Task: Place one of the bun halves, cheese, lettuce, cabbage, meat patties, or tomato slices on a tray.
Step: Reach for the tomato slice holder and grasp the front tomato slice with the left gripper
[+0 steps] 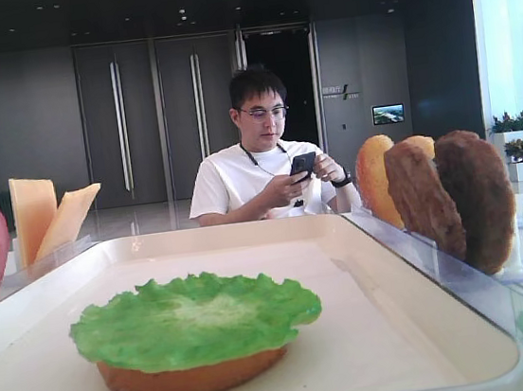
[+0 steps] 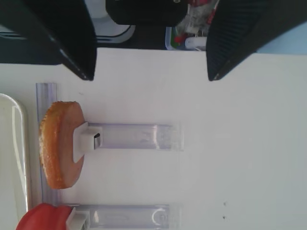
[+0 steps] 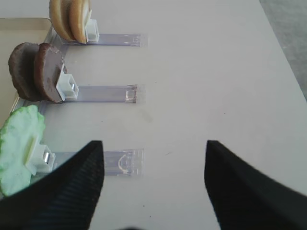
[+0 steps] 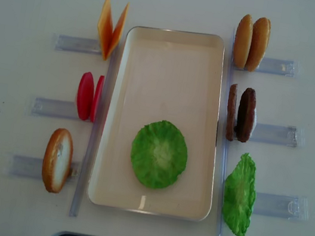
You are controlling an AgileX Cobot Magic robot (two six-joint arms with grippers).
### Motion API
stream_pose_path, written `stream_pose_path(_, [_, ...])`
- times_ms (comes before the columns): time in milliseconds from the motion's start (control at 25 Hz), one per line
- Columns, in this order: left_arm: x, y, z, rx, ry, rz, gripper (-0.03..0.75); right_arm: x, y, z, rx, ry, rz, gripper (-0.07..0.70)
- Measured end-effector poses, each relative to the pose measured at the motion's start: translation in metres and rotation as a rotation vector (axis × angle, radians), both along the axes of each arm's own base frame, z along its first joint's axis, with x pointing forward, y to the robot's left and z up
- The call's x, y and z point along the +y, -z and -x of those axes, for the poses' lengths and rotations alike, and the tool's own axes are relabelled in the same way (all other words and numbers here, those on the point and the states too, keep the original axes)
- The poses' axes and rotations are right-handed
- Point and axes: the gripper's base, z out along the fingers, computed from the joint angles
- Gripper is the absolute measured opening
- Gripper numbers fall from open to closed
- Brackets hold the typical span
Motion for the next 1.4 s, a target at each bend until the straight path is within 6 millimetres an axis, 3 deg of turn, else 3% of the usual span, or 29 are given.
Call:
stream_pose_path(800, [0.019, -0.018, -0.136, 0.304, -0.101, -0.006, 0.544, 0.000, 0.000, 0.000, 0.000, 0.000, 0.000, 0.463])
stream_pose_path(1400, [0.030, 0.016, -0.217, 0.450, -0.167, -0.008, 0.545, 0.000, 0.000, 0.000, 0.000, 0.000, 0.000, 0.463])
